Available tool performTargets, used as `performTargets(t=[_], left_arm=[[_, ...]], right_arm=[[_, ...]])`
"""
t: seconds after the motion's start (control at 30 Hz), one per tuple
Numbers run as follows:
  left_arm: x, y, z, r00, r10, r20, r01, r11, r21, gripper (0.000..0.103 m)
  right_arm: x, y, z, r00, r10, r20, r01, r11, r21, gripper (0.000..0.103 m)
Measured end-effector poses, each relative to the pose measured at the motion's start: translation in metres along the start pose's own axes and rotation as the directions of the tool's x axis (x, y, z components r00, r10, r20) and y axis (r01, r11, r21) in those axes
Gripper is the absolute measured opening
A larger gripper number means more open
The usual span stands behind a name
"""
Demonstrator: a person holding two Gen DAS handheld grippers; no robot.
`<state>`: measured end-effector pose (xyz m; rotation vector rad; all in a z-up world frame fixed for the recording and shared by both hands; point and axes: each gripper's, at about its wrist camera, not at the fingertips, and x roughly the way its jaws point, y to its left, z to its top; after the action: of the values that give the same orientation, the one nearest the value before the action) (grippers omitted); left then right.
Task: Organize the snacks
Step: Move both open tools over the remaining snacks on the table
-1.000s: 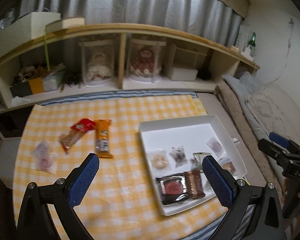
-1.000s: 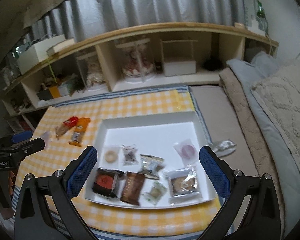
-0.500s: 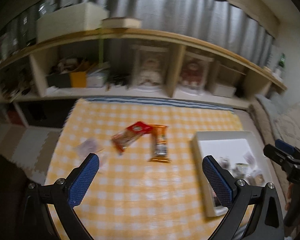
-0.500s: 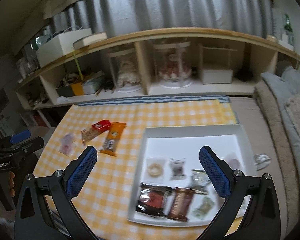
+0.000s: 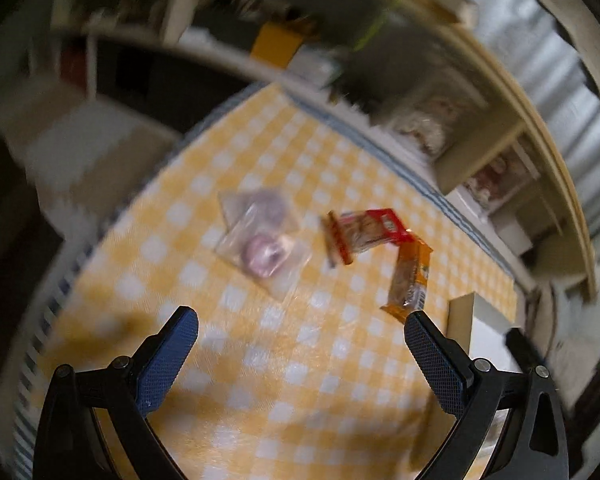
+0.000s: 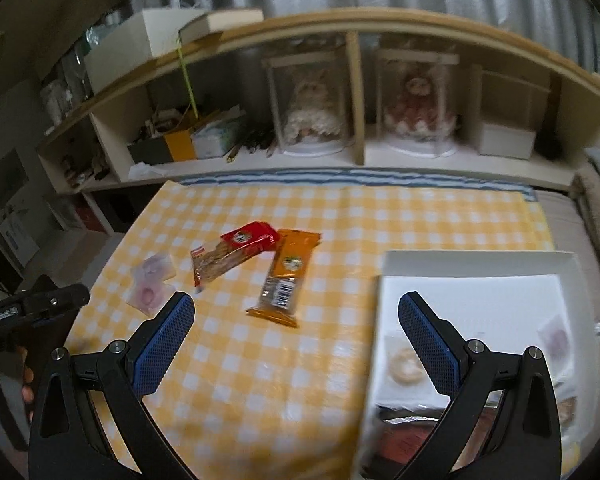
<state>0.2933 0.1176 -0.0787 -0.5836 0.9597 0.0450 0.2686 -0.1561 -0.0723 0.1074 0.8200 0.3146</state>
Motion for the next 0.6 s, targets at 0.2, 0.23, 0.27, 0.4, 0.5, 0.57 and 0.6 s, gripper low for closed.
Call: performTargets(t=[0.2,0.23,0.27,0.4,0.5,0.57,0.6], left_arm=[[0.037,0.023,0.018,0.999,-0.031,-0.031,0.026,0.990,-0.139,0.103],[0.045,0.026,0.019,0.997,-0.052,-0.049,0.043,0.984,-0.170,0.103],[0.054,0.032,0.020,0.995,-0.075,-0.059,0.062,0.979,-0.194,0.103],[0.088,0.041,0.028,0.983,-0.157,-0.092,0.127,0.953,-0.274,0.103],[0.106,0.047,0.033,0.985,-0.142,-0.096,0.109,0.951,-0.291,0.103],[0.118,0.050,0.038,0.986,-0.136,-0.093,0.101,0.944,-0.314,0.103],[0.122,0.051,0.040,0.986,-0.140,-0.086,0.105,0.940,-0.324,0.103]], right_arm=[[0.061,0.012,-0.001,0.999,0.003,-0.052,-0.001,0.999,0.038,0.103],[0.072,0.012,-0.001,0.998,-0.007,-0.065,0.010,0.999,0.041,0.103],[0.079,0.013,-0.001,0.997,-0.016,-0.071,0.019,0.999,0.042,0.103],[0.109,0.011,-0.001,0.993,-0.061,-0.103,0.065,0.997,0.038,0.103],[0.126,0.005,-0.003,0.987,-0.090,-0.131,0.096,0.995,0.038,0.103],[0.134,0.002,-0.005,0.984,-0.098,-0.150,0.105,0.994,0.036,0.103],[0.138,0.000,-0.006,0.983,-0.100,-0.155,0.106,0.994,0.034,0.103]])
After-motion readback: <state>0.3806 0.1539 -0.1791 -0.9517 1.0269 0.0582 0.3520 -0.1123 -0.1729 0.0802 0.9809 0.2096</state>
